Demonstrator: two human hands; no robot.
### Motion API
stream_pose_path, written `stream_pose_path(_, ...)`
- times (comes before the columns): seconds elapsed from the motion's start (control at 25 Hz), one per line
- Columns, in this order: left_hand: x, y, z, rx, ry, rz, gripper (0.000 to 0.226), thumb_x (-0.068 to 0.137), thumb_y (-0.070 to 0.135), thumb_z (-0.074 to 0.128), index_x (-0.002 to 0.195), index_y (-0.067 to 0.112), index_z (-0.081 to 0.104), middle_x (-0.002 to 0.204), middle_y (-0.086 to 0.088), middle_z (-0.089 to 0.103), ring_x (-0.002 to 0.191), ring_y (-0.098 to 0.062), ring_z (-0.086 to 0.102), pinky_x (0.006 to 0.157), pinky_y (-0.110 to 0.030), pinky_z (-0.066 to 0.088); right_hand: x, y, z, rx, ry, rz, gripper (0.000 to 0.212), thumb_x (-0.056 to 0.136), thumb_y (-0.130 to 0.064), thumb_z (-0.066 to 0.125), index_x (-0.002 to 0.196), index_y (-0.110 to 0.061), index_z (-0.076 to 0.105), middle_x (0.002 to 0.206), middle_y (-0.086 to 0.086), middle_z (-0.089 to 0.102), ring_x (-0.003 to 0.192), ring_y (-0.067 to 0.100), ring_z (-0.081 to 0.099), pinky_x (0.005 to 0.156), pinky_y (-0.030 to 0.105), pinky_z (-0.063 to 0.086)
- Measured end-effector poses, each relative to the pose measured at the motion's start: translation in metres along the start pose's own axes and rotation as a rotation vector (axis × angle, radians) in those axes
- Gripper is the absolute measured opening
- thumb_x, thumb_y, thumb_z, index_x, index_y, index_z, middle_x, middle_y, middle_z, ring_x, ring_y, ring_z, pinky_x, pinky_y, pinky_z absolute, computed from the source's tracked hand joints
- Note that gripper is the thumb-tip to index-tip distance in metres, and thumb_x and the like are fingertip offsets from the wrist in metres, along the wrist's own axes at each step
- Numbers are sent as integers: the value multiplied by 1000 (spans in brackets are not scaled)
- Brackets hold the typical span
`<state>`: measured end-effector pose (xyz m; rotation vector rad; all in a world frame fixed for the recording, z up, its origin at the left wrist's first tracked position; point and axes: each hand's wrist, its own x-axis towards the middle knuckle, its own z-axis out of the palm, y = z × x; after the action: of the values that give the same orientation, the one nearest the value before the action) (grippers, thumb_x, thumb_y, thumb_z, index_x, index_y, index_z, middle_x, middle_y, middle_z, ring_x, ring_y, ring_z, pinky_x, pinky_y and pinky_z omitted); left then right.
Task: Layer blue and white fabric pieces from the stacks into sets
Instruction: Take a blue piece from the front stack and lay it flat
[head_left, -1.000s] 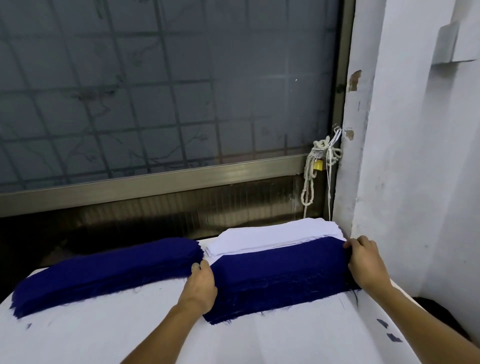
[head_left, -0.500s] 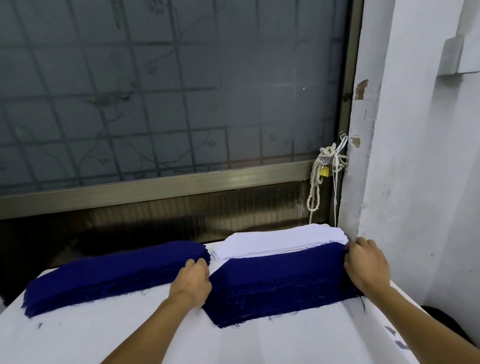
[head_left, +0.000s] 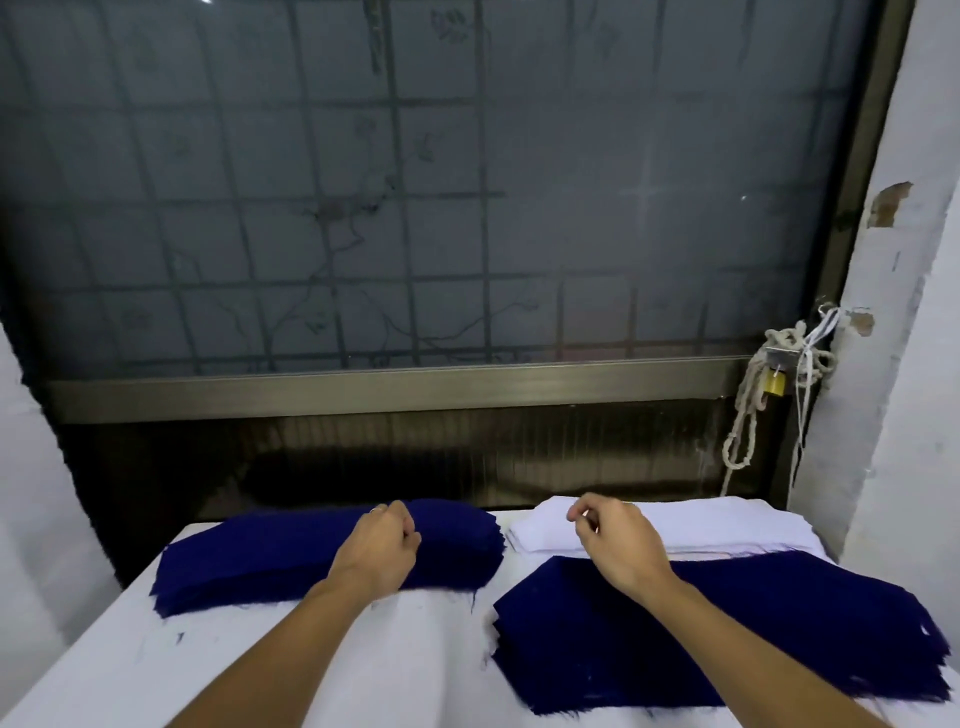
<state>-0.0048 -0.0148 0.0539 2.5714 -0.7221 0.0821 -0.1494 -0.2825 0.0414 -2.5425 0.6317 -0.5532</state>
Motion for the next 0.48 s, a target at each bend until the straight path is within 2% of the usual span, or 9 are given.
stream_pose_path(0.2, 19, -63, -4, 61, 11, -78, 10, 106, 32, 49, 106, 24, 56, 109, 4, 56, 92, -12, 58, 89, -36, 54, 33, -47, 57, 39, -123, -91, 9, 101, -32, 57, 97, -38, 63, 84, -15, 66, 74, 5, 63, 62, 14, 46)
stream_pose_path(0.28, 28, -84, -4, 90, 1, -104, 19, 106, 35, 48, 118, 24, 58, 118, 2, 57, 102, -14, 58, 95, -36, 52, 44, -59, 77, 47, -166, -120, 9, 101, -34, 57, 100, -37, 65, 94, -14, 67, 82, 6, 63, 71, 21, 53)
stream_pose_path(0.36, 37, -100, -5, 108, -3, -123, 30, 105, 37, 50, 131, 23, 55, 128, 2, 55, 112, -16, 56, 100, -35, 50, 54, -68, 92, 46, -186, -159, 10, 101, -34, 57, 103, -36, 66, 104, -12, 63, 94, 7, 59, 82, 24, 54)
stream_pose_path(0.48, 52, -118, -4, 107, -15, -151, 38, 100, 39, 60, 133, 21, 56, 132, 1, 53, 119, -17, 54, 104, -35, 49, 69, -79, 114, 2, -189, -247, 13, 101, -37, 57, 109, -34, 66, 112, -13, 58, 111, 9, 51, 96, 28, 49)
